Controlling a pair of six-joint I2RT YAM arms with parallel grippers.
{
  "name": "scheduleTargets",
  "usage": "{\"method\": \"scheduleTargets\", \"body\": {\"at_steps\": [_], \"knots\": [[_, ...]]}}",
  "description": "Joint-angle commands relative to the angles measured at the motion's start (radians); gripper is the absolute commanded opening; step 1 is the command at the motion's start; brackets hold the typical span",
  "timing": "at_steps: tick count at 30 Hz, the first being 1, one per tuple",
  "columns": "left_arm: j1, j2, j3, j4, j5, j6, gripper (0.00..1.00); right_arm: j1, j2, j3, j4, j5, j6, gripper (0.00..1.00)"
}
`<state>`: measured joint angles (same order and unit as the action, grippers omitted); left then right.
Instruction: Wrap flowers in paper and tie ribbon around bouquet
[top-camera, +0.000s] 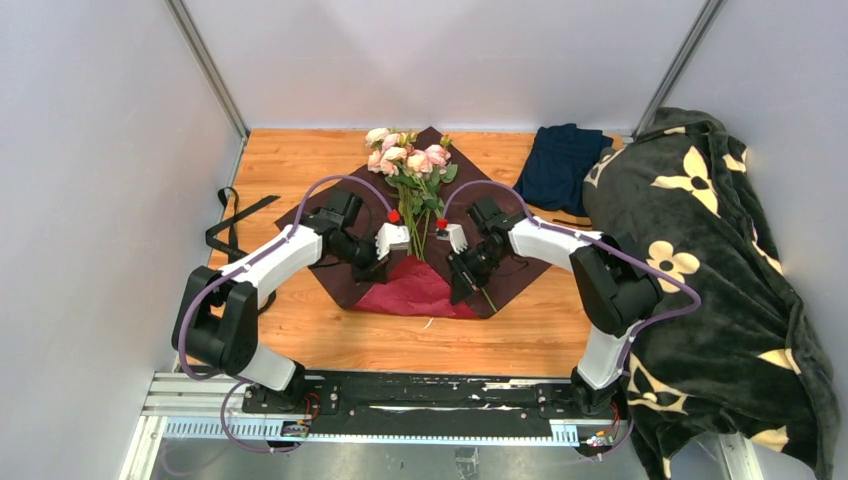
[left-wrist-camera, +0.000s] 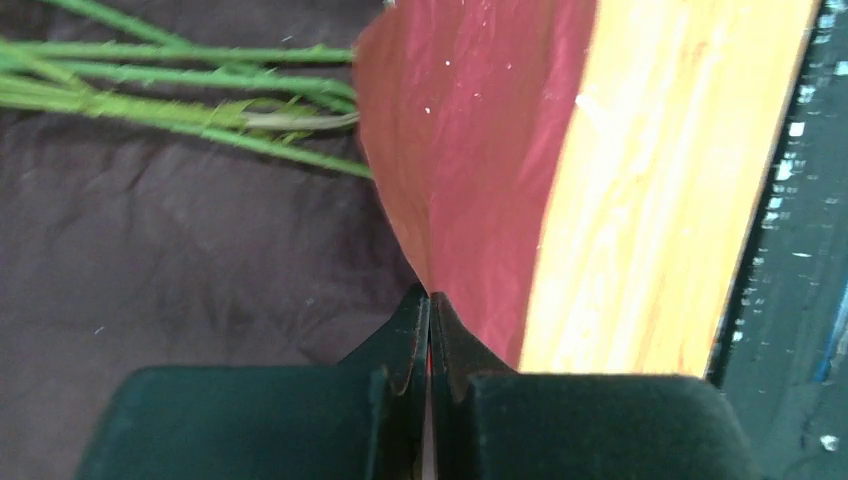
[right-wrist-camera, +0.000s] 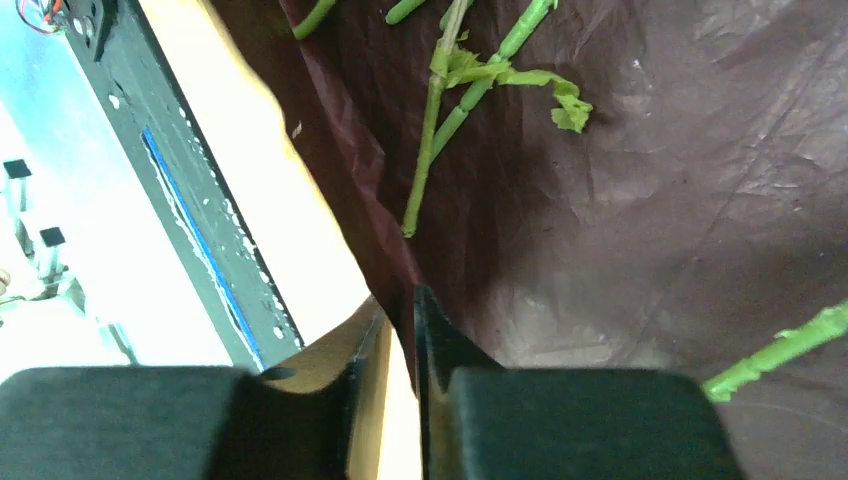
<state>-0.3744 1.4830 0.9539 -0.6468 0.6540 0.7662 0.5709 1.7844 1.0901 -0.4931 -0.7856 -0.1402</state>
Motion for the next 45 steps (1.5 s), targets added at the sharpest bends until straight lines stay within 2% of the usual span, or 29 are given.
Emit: {"method": "scheduleTargets", "body": {"at_steps": [1, 3, 6, 8, 10, 14, 15, 18, 20, 23, 25, 26, 27, 28, 34, 39, 41, 45], "knots": [[-0.001, -0.022, -0.047, -0.046, 0.199, 0.085, 0.0, -0.009, -0.073, 0.055, -0.027, -0.014, 0.009, 0.27], [0.0, -0.029, -0.057, -0.019, 0.174, 0.059, 0.0, -0.014, -0.126, 0.096, -0.034, -0.002, 0.012, 0.35], [0.0, -0.016, -0.062, 0.036, 0.1, 0.006, 0.0, -0.033, -0.188, 0.149, 0.024, 0.062, 0.058, 0.39], [0.0, -0.009, -0.063, 0.045, 0.1, -0.007, 0.0, -0.042, -0.188, 0.163, 0.101, 0.222, 0.128, 0.42], [0.0, -0.011, -0.063, 0.053, 0.1, -0.022, 0.0, -0.04, -0.126, 0.174, 0.165, 0.418, 0.191, 0.47], [0.0, -0.031, -0.069, 0.057, 0.076, -0.03, 0.0, -0.038, 0.053, 0.339, 0.077, 0.605, 0.191, 0.76], [0.0, -0.038, -0.072, 0.056, 0.072, -0.028, 0.0, -0.037, 0.088, 0.359, 0.077, 0.614, 0.188, 0.8], [0.0, -0.049, -0.082, 0.056, 0.073, -0.031, 0.0, -0.031, 0.183, 0.442, 0.087, 0.582, 0.181, 0.81], [0.0, -0.048, -0.083, 0.056, 0.07, -0.033, 0.0, -0.026, 0.246, 0.497, 0.073, 0.584, 0.175, 0.76], [0.0, -0.047, -0.083, 0.056, 0.069, -0.035, 0.0, -0.026, 0.318, 0.547, 0.059, 0.609, 0.19, 0.58], [0.0, -0.046, -0.084, 0.057, 0.072, -0.036, 0.0, -0.027, 0.344, 0.566, 0.06, 0.605, 0.207, 0.35], [0.0, -0.046, -0.083, 0.057, 0.073, -0.037, 0.0, -0.027, 0.345, 0.572, 0.061, 0.605, 0.219, 0.15], [0.0, -0.045, -0.083, 0.056, 0.076, -0.038, 0.0, -0.026, 0.34, 0.574, 0.062, 0.61, 0.23, 0.03], [0.0, -0.045, -0.083, 0.056, 0.075, -0.038, 0.0, -0.027, 0.327, 0.574, 0.062, 0.614, 0.239, 0.0], [0.0, -0.042, -0.091, 0.056, 0.081, -0.029, 0.0, -0.027, 0.13, 0.53, 0.07, 0.647, 0.332, 0.0], [0.0, -0.041, -0.09, 0.058, 0.082, -0.031, 0.0, -0.024, -0.022, 0.36, 0.368, 0.554, 0.53, 0.0], [0.0, -0.047, -0.09, 0.048, 0.083, -0.022, 0.0, -0.016, -0.018, 0.322, 0.481, 0.556, 0.608, 0.0], [0.0, -0.06, -0.094, 0.017, 0.096, 0.014, 0.0, -0.003, 0.045, 0.305, 0.709, 0.597, 0.635, 0.0]]}}
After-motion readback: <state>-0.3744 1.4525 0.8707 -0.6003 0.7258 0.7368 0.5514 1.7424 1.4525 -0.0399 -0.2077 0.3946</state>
